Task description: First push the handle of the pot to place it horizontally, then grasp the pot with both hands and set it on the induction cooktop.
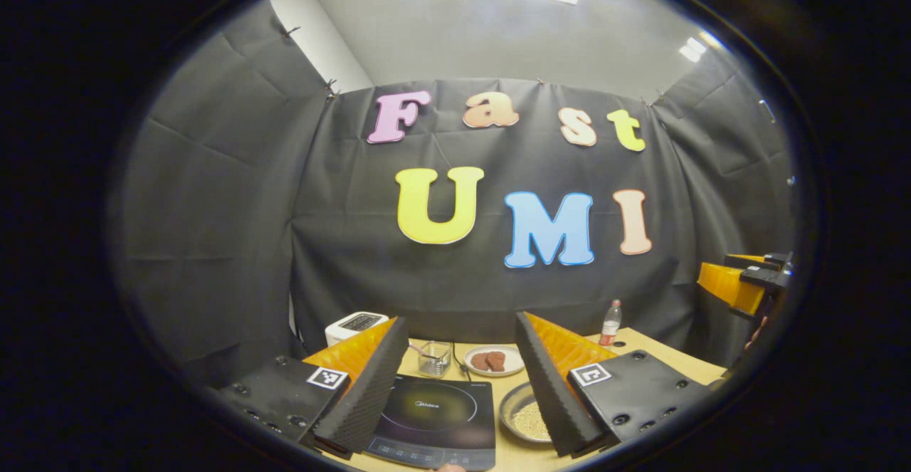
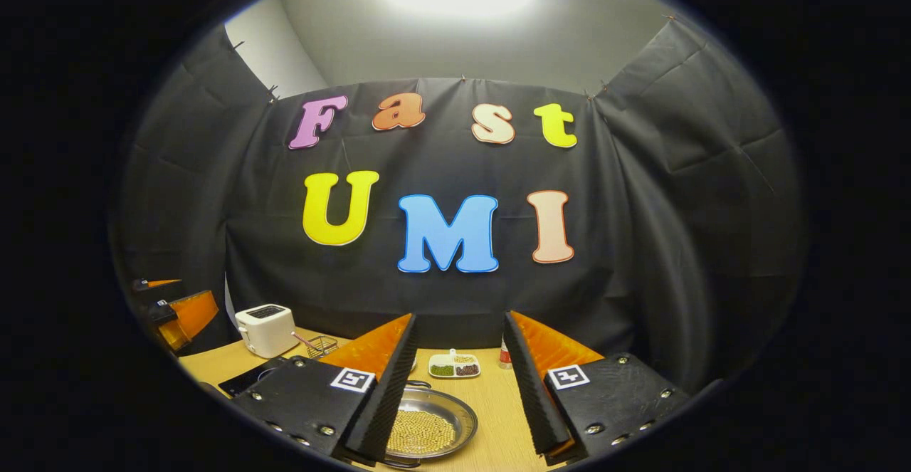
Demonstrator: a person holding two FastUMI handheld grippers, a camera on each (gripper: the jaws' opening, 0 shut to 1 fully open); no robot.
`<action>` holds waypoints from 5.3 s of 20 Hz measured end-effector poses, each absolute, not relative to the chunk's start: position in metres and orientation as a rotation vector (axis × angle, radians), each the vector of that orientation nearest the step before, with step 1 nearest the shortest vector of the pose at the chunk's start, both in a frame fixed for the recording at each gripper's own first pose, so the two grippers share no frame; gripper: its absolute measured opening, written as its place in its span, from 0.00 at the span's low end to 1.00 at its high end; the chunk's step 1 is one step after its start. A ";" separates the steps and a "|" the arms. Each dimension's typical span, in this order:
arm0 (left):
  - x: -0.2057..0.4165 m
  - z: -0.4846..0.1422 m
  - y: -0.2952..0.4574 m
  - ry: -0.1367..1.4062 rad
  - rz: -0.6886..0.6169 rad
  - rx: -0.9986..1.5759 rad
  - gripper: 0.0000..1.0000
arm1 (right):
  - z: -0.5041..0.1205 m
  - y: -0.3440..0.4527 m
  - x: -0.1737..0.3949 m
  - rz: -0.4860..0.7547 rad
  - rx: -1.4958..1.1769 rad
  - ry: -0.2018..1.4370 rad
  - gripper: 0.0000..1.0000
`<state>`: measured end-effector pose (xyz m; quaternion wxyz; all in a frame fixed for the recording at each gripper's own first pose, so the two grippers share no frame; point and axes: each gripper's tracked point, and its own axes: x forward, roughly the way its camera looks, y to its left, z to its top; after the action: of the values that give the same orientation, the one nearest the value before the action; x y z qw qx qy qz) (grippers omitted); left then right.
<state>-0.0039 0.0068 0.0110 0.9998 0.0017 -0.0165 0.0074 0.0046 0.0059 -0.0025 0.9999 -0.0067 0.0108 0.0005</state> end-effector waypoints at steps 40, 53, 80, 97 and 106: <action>-0.008 0.025 -0.014 -0.072 0.181 0.041 0.94 | -0.049 0.030 0.040 0.268 0.041 0.092 0.00; 0.015 0.024 0.045 -0.077 0.243 0.044 1.00 | -0.118 0.130 0.046 0.482 0.012 0.265 0.01; 0.037 -0.008 0.088 -0.022 0.277 0.012 1.00 | -0.313 0.187 -0.045 0.753 -0.095 0.880 0.01; 0.055 -0.019 0.065 -0.008 0.212 -0.019 1.00 | -0.340 0.163 -0.061 0.677 -0.045 1.005 0.01; 0.073 -0.021 0.041 -0.004 0.147 -0.031 1.00 | -0.341 0.139 -0.057 0.615 -0.056 1.012 0.01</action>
<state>0.0734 0.0407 -0.0209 0.9972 -0.0154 -0.0018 0.0735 -0.0575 0.1386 -0.3413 0.8293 -0.0264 0.4770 0.2899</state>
